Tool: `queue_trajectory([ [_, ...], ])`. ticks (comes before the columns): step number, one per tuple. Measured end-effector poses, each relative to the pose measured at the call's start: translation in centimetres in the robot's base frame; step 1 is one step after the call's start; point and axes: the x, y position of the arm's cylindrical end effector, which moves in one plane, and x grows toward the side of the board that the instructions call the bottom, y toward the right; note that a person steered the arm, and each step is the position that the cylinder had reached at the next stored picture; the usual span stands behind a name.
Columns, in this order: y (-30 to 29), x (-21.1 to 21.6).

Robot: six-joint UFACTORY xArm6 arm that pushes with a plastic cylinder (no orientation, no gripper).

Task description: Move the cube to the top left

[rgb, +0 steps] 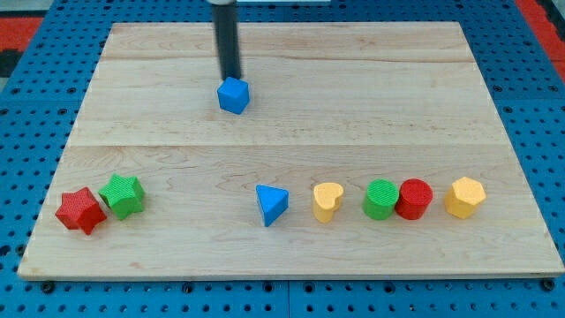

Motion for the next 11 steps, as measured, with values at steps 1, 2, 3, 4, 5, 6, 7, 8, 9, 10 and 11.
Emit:
queue_trajectory([
  [1, 3.0, 0.0],
  [2, 10.6, 1.5],
  [3, 12.3, 1.7],
  [4, 10.2, 5.5],
  [5, 3.6, 4.1],
  [6, -1.4, 4.5],
  [7, -1.1, 8.0],
  [8, -4.4, 6.2],
  [9, -6.7, -0.5],
  [10, -7.3, -2.2],
  [11, -9.3, -4.7],
])
